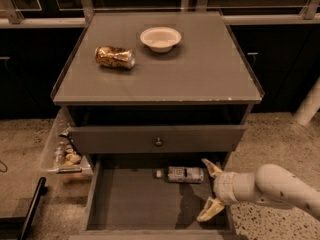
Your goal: Place blue plastic bottle into middle drawer
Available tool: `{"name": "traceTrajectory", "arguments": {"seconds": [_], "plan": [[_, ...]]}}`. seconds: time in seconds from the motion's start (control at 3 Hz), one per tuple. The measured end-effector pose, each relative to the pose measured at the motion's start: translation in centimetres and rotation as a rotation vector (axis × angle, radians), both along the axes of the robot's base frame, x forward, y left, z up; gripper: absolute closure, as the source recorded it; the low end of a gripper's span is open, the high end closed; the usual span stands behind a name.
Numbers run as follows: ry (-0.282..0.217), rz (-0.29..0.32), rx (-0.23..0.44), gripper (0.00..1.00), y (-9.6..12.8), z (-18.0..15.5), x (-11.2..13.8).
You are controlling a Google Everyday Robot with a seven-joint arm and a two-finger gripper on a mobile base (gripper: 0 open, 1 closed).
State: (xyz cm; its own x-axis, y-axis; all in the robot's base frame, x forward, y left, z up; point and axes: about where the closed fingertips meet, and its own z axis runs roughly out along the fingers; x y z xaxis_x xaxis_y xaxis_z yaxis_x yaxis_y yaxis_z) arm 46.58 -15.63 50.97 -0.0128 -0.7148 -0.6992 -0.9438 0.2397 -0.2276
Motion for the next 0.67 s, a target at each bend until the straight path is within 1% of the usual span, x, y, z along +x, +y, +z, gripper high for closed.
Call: {"name": "traceTrajectory", "arguments": {"seconds": [0.33,0.67], "plan": [[-0.092,0.027,-0.045,0.0,-1.47,5.37,-2.1],[-0.106,0.018,-0.057,0.0,-2.13,6.13,-2.23]]}}
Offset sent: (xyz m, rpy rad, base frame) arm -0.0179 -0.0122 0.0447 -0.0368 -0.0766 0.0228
